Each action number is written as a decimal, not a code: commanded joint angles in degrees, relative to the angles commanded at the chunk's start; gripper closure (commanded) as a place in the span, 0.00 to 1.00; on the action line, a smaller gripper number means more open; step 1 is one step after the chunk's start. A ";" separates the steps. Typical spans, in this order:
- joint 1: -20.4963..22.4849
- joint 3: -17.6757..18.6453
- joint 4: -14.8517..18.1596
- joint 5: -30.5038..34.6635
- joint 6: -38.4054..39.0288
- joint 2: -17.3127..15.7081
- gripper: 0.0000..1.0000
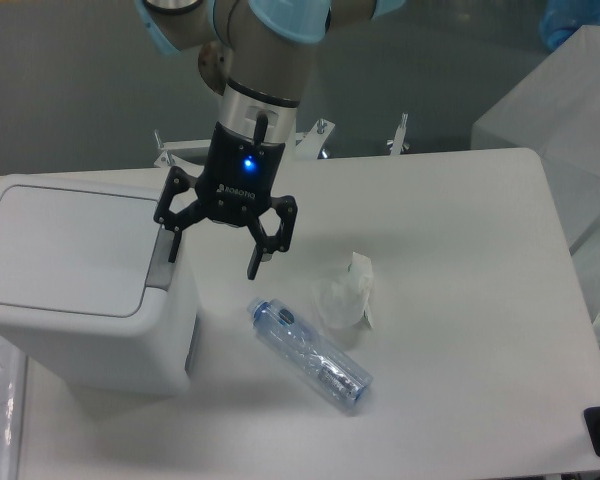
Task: Open the trash can
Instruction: 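Push the gripper finger against the lid edge to flip the lid open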
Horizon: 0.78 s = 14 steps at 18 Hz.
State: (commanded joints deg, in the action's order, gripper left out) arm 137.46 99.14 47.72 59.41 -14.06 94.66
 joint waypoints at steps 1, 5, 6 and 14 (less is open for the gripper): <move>-0.09 0.09 -0.09 0.00 0.00 0.00 0.00; -0.18 0.44 -0.09 0.00 0.00 0.09 0.00; -0.18 0.44 -0.09 0.00 0.00 0.09 0.00; -0.18 0.53 -0.09 0.00 0.09 0.61 0.00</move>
State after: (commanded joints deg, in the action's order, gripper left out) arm 137.29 99.67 47.64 59.41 -13.97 95.27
